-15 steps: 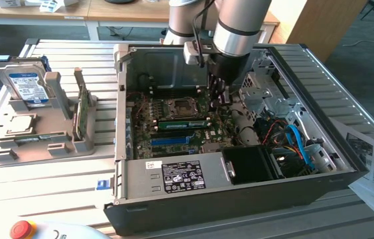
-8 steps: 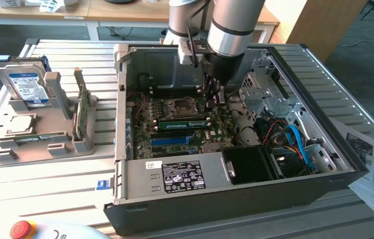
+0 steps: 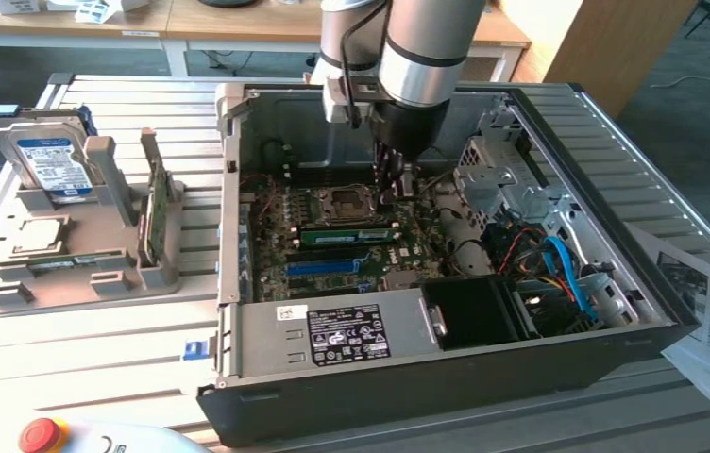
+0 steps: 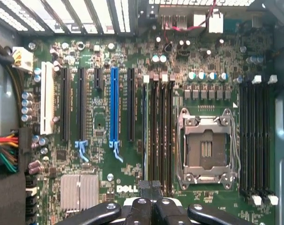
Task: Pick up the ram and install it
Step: 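Press down the ram until it locks into place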
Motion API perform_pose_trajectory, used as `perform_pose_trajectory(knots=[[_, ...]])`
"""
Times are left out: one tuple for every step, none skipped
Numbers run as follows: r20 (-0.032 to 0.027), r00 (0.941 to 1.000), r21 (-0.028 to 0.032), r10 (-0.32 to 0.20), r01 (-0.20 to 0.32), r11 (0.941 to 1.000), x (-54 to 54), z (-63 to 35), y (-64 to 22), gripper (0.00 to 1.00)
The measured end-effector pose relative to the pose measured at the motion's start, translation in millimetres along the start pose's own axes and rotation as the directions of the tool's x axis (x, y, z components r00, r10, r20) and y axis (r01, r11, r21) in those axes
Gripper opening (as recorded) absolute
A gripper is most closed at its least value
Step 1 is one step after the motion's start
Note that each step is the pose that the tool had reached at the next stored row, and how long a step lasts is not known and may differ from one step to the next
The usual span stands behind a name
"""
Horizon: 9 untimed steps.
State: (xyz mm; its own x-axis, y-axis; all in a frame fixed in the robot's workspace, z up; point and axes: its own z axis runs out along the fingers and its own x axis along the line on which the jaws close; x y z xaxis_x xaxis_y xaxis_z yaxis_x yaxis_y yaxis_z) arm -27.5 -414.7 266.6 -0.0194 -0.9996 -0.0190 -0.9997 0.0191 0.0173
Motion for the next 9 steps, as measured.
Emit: perform_pose_trajectory(knots=[[0.0,1.0,0.0003,0.0,0.0,1.0,0.0,0.0,2.1,0.11],[0.0,1.0,0.0008,0.0,0.0,1.0,0.1,0.1,4.2,0.11],[-0.0001,1.0,0.0012,0.0,0.0,1.0,0.1,0.1,6.2,0.11],[-0.0001,1.0,0.0017,0.0,0.0,1.0,0.2,0.1,8.5,0.11],[0.0,1.0,0.0022,0.0,0.0,1.0,0.2,0.2,10.8,0.11],[0.0,1.0,0.0027,0.0,0.0,1.0,0.3,0.2,13.1,0.11],[0.0,1.0,0.0033,0.0,0.0,1.0,0.3,0.2,15.5,0.11],[0.0,1.0,0.0038,0.0,0.0,1.0,0.3,0.3,17.6,0.11],[0.0001,1.0,0.0042,0.0,0.0,1.0,0.4,0.3,19.6,0.11]])
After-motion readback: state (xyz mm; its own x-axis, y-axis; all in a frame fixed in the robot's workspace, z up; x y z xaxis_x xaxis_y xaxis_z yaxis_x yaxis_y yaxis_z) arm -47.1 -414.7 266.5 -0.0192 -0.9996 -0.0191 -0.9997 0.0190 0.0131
